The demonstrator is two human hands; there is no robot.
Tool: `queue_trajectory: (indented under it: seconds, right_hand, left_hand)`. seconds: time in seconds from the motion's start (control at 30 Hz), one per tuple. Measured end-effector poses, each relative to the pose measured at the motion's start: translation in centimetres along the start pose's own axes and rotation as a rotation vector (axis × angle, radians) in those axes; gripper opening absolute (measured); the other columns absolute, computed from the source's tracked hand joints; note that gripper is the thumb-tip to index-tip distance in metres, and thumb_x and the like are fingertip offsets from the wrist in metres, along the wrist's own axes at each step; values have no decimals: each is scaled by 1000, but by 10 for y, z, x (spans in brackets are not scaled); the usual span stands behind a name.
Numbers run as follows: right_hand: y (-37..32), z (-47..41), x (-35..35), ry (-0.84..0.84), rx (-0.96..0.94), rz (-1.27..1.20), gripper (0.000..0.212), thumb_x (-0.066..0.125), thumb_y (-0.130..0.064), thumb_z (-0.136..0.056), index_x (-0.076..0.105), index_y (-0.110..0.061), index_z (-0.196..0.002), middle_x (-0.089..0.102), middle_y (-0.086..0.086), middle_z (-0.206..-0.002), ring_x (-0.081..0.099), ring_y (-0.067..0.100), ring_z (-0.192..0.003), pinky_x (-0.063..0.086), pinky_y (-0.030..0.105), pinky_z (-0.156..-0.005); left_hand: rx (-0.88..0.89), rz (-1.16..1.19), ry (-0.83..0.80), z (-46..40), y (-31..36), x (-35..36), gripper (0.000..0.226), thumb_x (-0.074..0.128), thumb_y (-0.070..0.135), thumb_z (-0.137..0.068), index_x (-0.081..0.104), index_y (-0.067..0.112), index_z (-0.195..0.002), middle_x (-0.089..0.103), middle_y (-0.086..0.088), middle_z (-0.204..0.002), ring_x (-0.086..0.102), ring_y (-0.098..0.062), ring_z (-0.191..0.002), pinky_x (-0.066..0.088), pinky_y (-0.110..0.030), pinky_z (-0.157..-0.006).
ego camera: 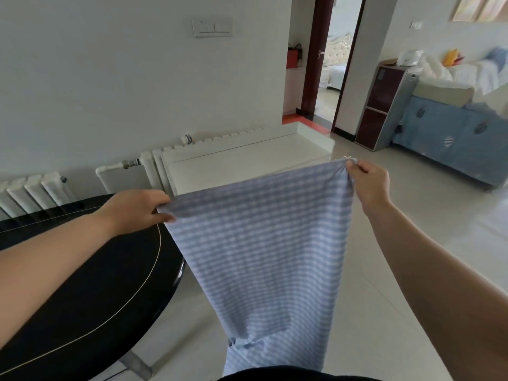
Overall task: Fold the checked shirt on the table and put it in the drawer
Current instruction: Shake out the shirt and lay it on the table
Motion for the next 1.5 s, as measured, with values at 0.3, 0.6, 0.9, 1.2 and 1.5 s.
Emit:
queue_trajectory:
  seconds: [0.3, 0.6, 0.9, 1.2, 1.5]
  right_hand:
    - [-7, -1, -9, -398, 93, -161, 25, 69, -28, -82, 68, -8, -97, 74, 0, -86, 71, 13, -73, 58, 22, -64]
    - [-6, 11, 3, -477, 158, -317, 32, 69, -30, -78, 67, -7, -100, 73, 3, -95, 70, 18, -85, 58, 31, -71]
    - [-15, 19, 10, 174, 91, -159, 36, 35, -19, -101, 34, -19, -64, 36, -4, -66, 32, 8, -60, 29, 23, -56]
    - [-15, 24, 28, -11, 340, -194, 30, 35, -15, -91, 32, -21, -62, 31, -2, -60, 30, 11, -56, 25, 29, -54]
    - [-10, 30, 18, -134, 531, -247, 38, 42, -11, -91, 35, -18, -55, 33, -5, -43, 33, 9, -36, 27, 24, -45]
  left_hand:
    - [-169, 124, 70, -23, -33, -23, 26, 39, 38, -96, 47, 18, -80, 45, 5, -81, 55, -25, -79, 43, -40, -71]
    - [-267, -89, 192, -35, -37, -56, 46, 40, 57, -90, 46, 21, -116, 65, -1, -90, 59, -23, -71, 42, -33, -61]
    - [-130, -141, 269, -46, -16, -67, 50, 37, 64, -86, 64, 22, -85, 65, 5, -76, 60, -22, -67, 34, -26, -56]
    - [-130, -390, -221, -70, -23, -27, 49, 40, 72, -84, 61, 34, -106, 66, 5, -92, 62, -16, -82, 43, -26, -61]
    - [-183, -599, -421, -133, -22, 21, 55, 47, 53, -92, 33, 32, -141, 37, -9, -149, 22, -23, -142, 23, -47, -106]
Point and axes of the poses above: each hand's wrist, its own z-axis away from the middle knuckle, its own x-axis out of the palm, y = z × x, the point moved 5 cm from there along -z, towards the middle knuckle
